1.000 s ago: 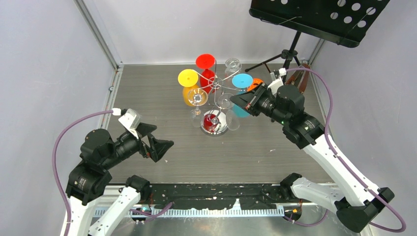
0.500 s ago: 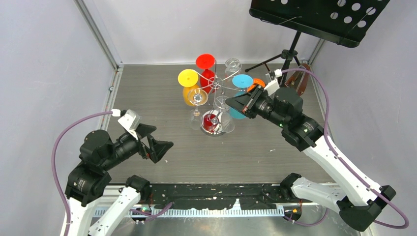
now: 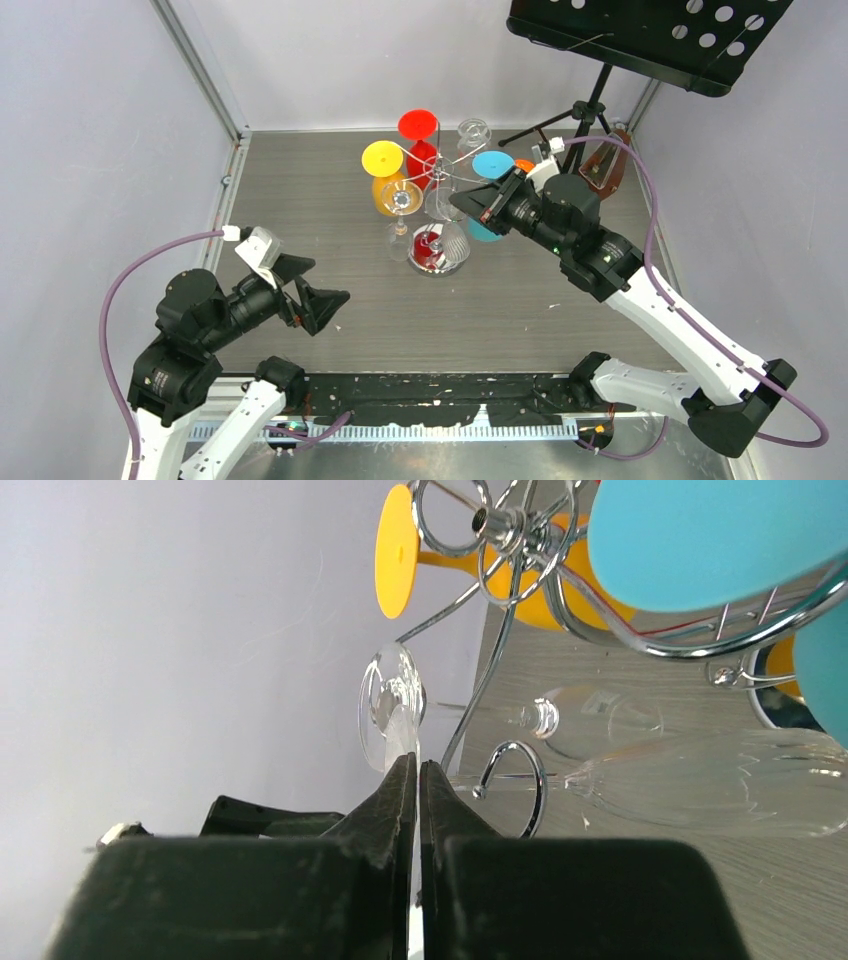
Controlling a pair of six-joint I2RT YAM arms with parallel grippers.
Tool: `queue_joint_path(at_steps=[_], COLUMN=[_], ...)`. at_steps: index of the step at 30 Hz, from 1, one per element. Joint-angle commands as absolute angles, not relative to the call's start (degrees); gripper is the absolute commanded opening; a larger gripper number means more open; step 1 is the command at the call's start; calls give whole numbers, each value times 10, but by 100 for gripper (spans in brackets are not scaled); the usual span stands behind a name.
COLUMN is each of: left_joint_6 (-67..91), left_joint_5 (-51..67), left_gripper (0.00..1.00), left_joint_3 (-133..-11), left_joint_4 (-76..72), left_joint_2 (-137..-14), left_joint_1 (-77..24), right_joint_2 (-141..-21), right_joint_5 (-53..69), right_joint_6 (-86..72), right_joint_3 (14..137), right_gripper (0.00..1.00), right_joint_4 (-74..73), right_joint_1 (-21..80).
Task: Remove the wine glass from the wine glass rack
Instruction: Pick up the wine glass from the wine rack.
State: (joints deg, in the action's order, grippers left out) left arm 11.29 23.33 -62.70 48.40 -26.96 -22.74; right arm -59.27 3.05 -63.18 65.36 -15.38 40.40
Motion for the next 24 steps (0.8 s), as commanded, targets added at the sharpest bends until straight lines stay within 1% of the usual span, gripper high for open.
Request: queue_joint_path(at_steps=[1, 7, 16, 24], left_joint_6=[105, 108, 113, 124], left_joint_5=[230, 231, 231, 236], left_gripper=[99, 100, 100, 100], left_joint_3=[-644, -652, -661, -669], left_joint_4=[480, 484, 489, 483], left_joint_2=[-267, -270, -276, -283], left_joint_1=[-225, -224, -224, -225], right_joint_2=[-591, -594, -560, -526], right_joint_5=[-30, -71, -130, -145], right_joint_6=[-640, -650, -646, -645], right_joint_3=[685, 687, 675, 654], right_gripper=[6, 6, 6, 6], right_joint_4=[-110, -111, -120, -126], right_joint_1=[407, 408, 407, 407])
